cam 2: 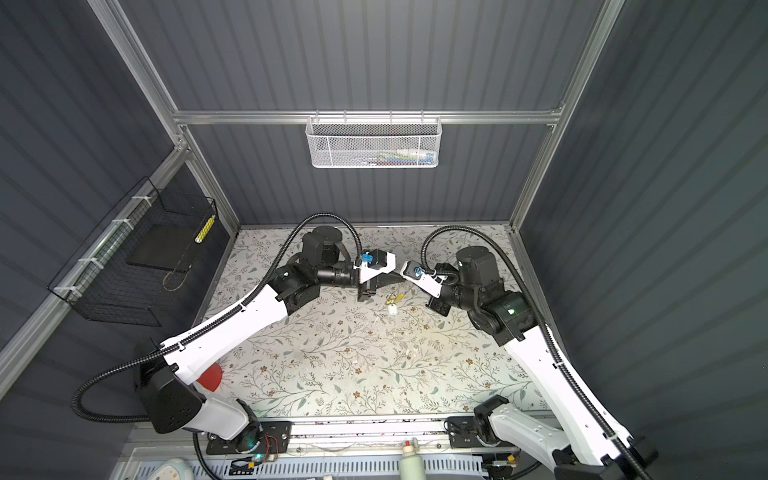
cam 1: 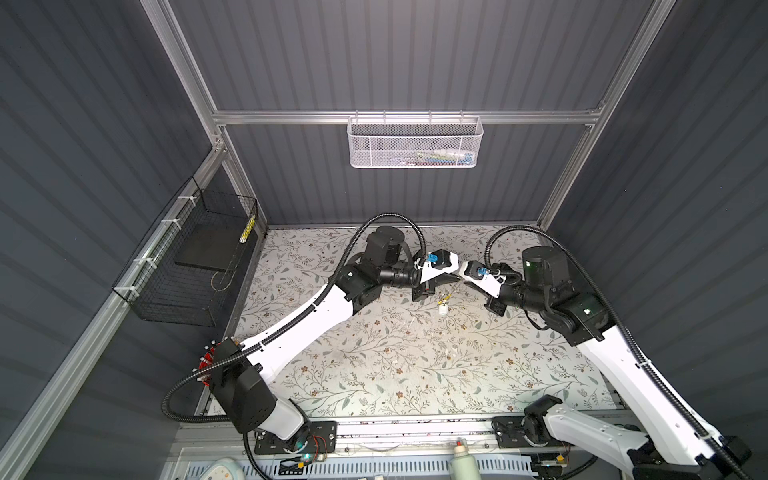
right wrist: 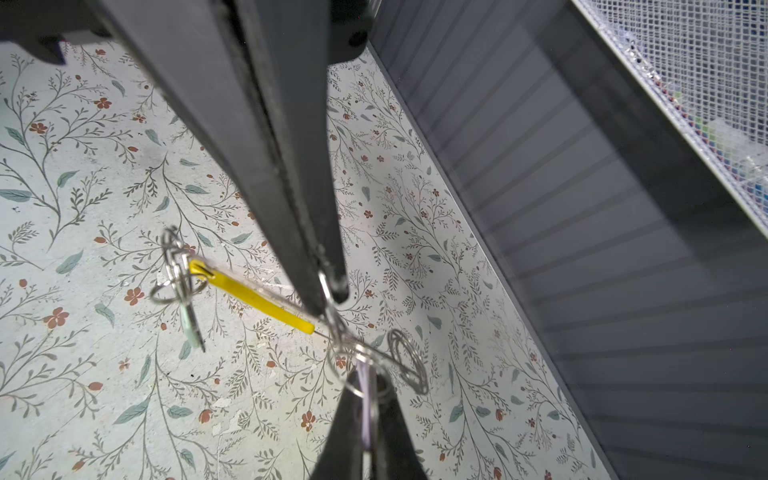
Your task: Put the keys on the keyring
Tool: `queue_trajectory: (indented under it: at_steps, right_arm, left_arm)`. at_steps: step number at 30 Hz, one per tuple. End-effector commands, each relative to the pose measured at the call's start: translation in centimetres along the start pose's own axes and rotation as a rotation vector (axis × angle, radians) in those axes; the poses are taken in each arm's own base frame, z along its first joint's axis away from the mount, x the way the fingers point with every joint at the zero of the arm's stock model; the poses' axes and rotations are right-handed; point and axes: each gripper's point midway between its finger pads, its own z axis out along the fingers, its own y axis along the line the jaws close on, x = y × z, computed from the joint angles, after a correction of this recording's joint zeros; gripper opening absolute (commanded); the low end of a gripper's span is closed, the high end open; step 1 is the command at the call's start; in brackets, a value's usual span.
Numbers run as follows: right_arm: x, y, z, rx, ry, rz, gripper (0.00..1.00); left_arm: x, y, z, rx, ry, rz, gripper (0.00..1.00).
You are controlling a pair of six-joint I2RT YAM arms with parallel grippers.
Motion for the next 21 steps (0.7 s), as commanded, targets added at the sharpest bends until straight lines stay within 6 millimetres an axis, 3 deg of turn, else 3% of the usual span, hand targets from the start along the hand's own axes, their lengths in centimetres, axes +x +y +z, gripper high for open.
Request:
queue_trajectory:
  at_steps: [1, 7, 13, 21]
  right_arm:
    - [0.2, 0.1, 0.2, -0.026, 0.015, 0.02, 0.0]
    - [1.5, 0.9, 1.7, -0.089, 0.066, 0.044, 0.0]
    - [0.8, 1.6, 2.2, -0.151, 0.012, 0.083, 0.0]
    - [3.4, 3.2, 6.2, -0.294, 0.1, 0.126, 0.0]
  left_arm:
    - [2.4, 0.0, -0.1, -0.022, 0.069, 0.007, 0.0]
    - [4.1, 0.2, -0.3, -0.04, 0.099, -0.004, 0.0]
    - [5.7, 0.2, -0.3, -0.053, 0.139, -0.018, 0.0]
    - [10.4, 0.3, -1.3, -0.082, 0.201, -0.101, 0.0]
